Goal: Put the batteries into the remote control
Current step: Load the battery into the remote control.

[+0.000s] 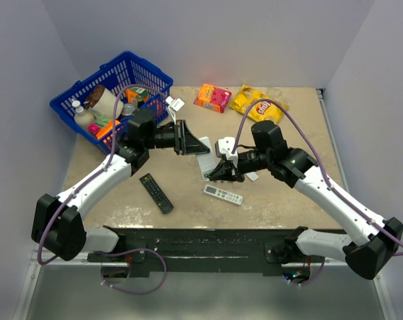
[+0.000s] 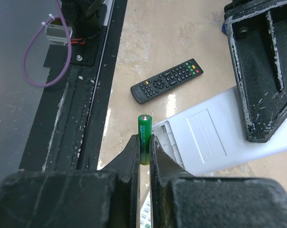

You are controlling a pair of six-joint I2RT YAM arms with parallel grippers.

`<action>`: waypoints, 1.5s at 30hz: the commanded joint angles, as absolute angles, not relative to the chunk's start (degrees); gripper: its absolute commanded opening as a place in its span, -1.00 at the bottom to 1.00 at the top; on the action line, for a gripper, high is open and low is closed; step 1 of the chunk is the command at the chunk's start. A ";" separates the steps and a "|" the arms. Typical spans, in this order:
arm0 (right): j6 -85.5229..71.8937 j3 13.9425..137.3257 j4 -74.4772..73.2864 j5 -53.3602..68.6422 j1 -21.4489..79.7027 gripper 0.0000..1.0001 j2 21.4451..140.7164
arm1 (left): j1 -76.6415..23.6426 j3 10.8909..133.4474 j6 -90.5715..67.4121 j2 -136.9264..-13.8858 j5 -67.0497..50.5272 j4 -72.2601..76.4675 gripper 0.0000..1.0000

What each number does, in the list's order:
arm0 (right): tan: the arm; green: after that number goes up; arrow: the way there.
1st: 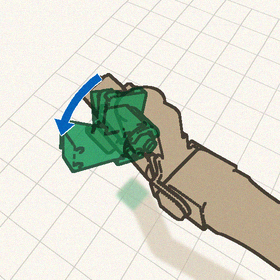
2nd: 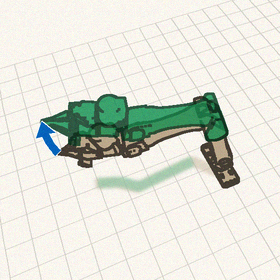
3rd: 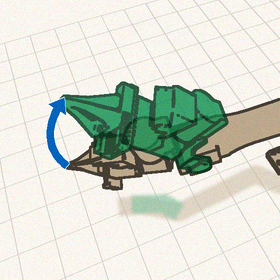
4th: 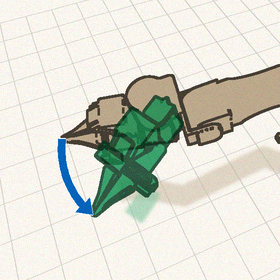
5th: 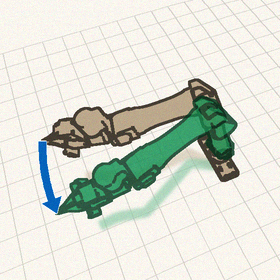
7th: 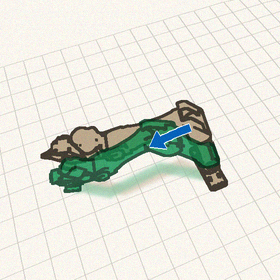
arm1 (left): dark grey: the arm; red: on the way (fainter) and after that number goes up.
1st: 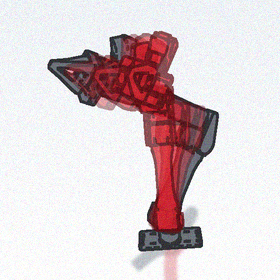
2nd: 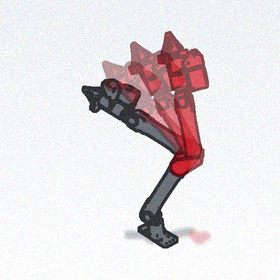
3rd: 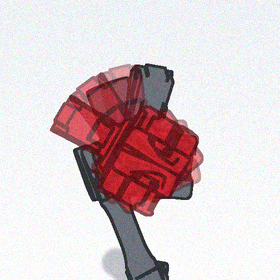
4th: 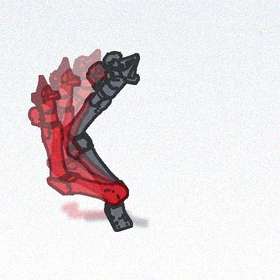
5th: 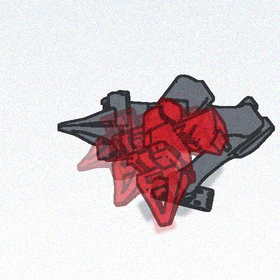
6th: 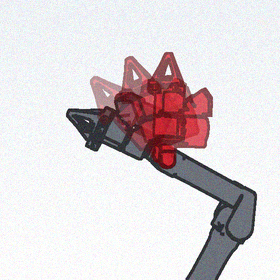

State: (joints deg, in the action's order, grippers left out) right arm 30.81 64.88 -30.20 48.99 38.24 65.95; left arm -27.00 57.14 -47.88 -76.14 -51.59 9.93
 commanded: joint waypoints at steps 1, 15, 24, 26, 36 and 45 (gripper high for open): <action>34.98 67.50 -32.34 48.78 38.85 -1.00 66.27 | -26.72 59.41 -51.24 -74.18 -54.31 13.53 -1.00; 39.55 69.52 -34.19 48.43 39.38 -1.00 67.24 | -26.89 58.89 -50.63 -72.69 -55.46 10.03 -1.00; 40.25 70.75 -34.01 49.39 39.81 -1.00 67.67 | -26.89 61.08 -43.95 -73.21 -53.79 0.53 -1.00; 40.87 70.75 -34.71 49.22 39.81 -1.00 68.20 | -26.89 61.35 -44.03 -73.39 -54.05 0.44 -1.00; 43.50 71.02 -36.30 47.91 41.22 -1.00 70.31 | -26.98 61.87 -44.38 -73.39 -53.96 0.53 -1.00; 46.75 72.07 -39.81 41.14 42.80 -1.00 72.51 | -26.98 62.05 -44.21 -73.39 -54.23 0.35 -1.00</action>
